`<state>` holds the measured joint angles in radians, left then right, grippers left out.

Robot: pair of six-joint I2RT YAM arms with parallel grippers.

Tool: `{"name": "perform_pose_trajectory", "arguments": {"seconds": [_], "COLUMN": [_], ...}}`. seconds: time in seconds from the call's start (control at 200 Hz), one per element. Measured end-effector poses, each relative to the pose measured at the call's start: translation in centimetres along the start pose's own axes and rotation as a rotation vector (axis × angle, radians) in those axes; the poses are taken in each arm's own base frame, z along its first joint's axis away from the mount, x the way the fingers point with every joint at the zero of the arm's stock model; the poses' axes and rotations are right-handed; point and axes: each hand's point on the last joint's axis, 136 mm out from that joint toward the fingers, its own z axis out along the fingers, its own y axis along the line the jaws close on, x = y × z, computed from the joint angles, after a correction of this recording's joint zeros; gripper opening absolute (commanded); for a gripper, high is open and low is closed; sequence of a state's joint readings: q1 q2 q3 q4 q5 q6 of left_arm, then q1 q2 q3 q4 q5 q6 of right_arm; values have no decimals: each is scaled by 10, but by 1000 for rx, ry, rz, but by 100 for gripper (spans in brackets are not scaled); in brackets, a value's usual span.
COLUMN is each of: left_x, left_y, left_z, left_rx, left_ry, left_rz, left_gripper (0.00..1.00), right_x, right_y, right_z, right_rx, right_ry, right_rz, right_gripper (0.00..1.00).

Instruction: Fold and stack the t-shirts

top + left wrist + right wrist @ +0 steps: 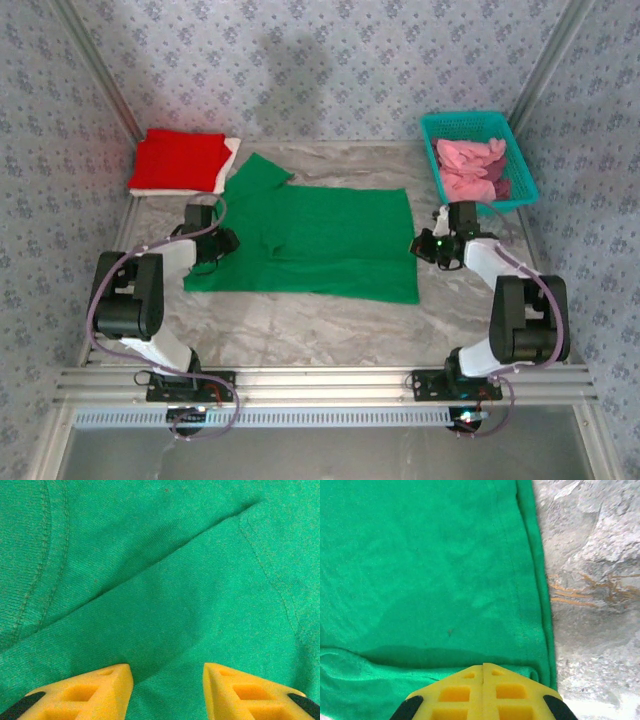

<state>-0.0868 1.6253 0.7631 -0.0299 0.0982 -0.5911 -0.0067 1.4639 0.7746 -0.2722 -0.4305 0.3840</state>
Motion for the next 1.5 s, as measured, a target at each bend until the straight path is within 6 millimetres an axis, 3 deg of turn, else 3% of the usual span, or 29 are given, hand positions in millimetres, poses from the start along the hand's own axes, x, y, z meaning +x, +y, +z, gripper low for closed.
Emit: {"name": "perform_pose_trajectory", "arguments": {"seconds": [0.085, 0.175, 0.27, 0.36, 0.55, 0.675, 0.789, 0.964, 1.084, 1.149, 1.209, 1.369, 1.499], "left_x": [0, 0, 0, 0, 0, 0, 0, 0, 0, 0, 0, -2, -3], "left_y": [0, 0, 0, 0, 0, 0, 0, 0, 0, 0, 1, 0, 0], "left_z": [0, 0, 0, 0, 0, 0, 0, 0, -1, -1, -1, 0, -1], "left_rx": [1, 2, 2, 2, 2, 1, 1, 1, -2, -4, -4, -5, -7], "left_ry": [1, 1, 1, 1, 1, 1, 1, 2, 6, 9, 10, 9, 17], "left_rz": [-1, 2, 2, 2, 3, 3, 3, 3, 5, 5, 5, 3, 1], "left_gripper": [43, 43, 43, 44, 43, 43, 44, 44, 44, 44, 44, 47, 49], "right_x": [5, 16, 26, 27, 23, 23, 23, 20, 30, 38, 44, 45, 45], "right_y": [-4, -8, -6, -1, 1, -1, -5, -11, -16, -20, -25, -30, -25], "right_z": [6, 18, 30, 37, 46, 44, 32, 2, -10, -13, -15, -17, -15], "right_rx": [8, 24, 31, 27, 21, 34, 71, 123, 166, 194, 218, 250, 246], "right_ry": [26, 80, 128, 146, 146, 144, 137, 106, 136, 164, 185, 185, 185], "right_rz": [10, 11, -10, -31, -48, -38, -18, 27, 55, 71, 84, 95, 83], "right_gripper": [28, 41, 45, 41, 7, 5, 0, 0, 0, 5, 17, 29, 32]}}
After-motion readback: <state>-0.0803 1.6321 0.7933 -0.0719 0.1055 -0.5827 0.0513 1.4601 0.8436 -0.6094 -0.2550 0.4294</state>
